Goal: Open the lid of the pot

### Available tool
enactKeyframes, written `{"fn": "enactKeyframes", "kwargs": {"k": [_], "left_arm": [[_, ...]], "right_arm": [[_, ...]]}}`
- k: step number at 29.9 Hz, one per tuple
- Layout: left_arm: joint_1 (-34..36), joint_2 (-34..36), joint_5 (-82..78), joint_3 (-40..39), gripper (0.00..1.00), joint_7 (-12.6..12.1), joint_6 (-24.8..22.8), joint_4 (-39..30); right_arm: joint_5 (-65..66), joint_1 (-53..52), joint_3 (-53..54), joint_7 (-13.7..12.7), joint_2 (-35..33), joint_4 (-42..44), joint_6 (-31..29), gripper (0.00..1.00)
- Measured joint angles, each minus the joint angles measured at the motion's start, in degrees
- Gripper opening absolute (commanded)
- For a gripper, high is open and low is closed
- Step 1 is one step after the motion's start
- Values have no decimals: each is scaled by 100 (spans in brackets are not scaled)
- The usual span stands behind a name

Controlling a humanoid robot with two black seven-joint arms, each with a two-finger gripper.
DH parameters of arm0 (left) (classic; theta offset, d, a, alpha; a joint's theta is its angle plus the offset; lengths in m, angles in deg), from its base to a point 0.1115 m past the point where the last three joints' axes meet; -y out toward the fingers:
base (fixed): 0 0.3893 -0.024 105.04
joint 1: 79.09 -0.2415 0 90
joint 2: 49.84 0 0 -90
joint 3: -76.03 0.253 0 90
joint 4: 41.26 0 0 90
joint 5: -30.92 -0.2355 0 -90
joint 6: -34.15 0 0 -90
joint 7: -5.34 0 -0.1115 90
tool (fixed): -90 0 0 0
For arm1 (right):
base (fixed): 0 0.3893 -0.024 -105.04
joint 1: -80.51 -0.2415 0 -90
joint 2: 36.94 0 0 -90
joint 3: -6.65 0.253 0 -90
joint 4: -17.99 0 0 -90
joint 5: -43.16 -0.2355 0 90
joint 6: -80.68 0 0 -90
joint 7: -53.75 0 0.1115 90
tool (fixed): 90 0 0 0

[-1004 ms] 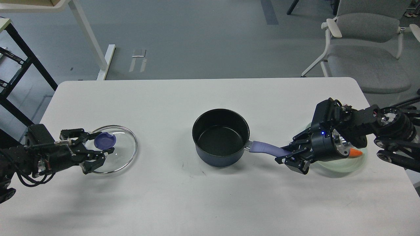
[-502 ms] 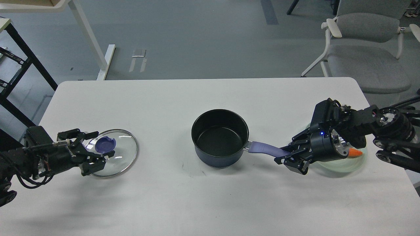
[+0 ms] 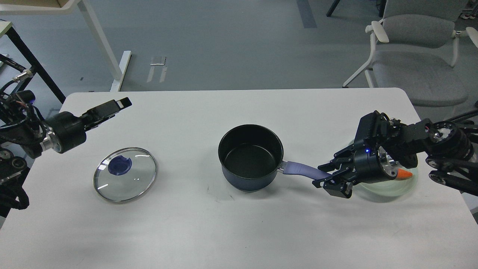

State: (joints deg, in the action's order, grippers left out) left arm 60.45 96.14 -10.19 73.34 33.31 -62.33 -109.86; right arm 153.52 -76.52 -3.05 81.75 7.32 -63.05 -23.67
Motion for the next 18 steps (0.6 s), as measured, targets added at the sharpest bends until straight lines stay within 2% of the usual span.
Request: {"fn": "enactKeyframes", "kwargs": {"k": [2,5,11,15,18], "left_arm": [[16,-2,716,-136,99,0,-444,3],[20,-37,1358,-301,99,0,-757,27],[10,-142,2454,-415,99,0,-818,127],[-41,-332,3146,-502,99,1,-787,245],[-71,-514,3344,-586,99,1,-779,371]], "right_arm": [[-16,-9,9,1,-46,-7,2,97],[-140,-56,111,1,-166,-8,2,97],[-1440,-224,573,0,-363,15,39,98],[-2896,-197,870,0,-382,250,152,98],[-4180,-117,947,0,-275,680,482,99]]}}
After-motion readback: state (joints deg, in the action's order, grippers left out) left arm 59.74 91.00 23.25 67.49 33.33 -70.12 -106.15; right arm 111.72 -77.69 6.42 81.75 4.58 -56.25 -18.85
